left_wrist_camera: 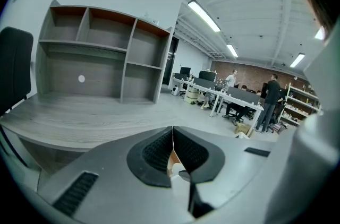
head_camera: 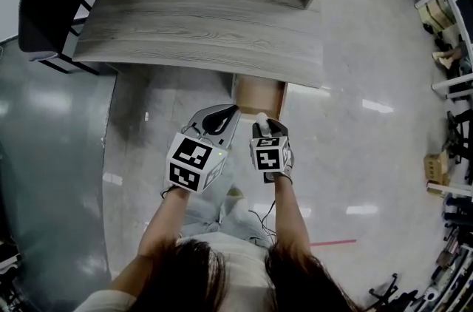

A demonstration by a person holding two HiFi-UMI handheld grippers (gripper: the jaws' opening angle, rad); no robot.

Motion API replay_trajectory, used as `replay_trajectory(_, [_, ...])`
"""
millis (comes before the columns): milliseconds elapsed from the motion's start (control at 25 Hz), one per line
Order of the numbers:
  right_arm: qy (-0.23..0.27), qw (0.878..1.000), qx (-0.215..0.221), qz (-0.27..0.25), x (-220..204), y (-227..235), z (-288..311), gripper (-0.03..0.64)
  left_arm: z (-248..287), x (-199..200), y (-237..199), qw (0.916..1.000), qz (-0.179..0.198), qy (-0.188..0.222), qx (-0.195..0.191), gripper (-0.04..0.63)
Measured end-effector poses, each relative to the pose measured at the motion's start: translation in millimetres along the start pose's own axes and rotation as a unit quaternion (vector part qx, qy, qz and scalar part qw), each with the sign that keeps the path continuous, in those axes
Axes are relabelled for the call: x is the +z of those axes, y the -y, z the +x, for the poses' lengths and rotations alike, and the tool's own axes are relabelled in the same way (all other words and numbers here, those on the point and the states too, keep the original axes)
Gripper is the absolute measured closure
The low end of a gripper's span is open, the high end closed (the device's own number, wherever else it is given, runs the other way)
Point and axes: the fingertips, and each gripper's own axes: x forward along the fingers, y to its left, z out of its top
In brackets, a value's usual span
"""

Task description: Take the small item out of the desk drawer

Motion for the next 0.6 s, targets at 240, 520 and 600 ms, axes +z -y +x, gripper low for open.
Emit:
replay_trajectory(240, [0.022, 1.0, -0.005, -0.003, 1, -3, -26, 0.453, -17, -2, 16, 1.0, 0.001, 0.005, 0.006, 0.577])
replay_trajectory(520, [0.054, 0.998, -0.012, -0.01, 4, -8, -57, 0.453, -39, -3, 38, 0.9998, 0.01, 0.012, 0.011, 0.577])
replay_trajectory(600, [0.062, 0.998, -0.015, -0.009, 4, -9, -67, 0.453, -45, -4, 46, 0.9998, 0.013, 0.014, 0.011, 0.577])
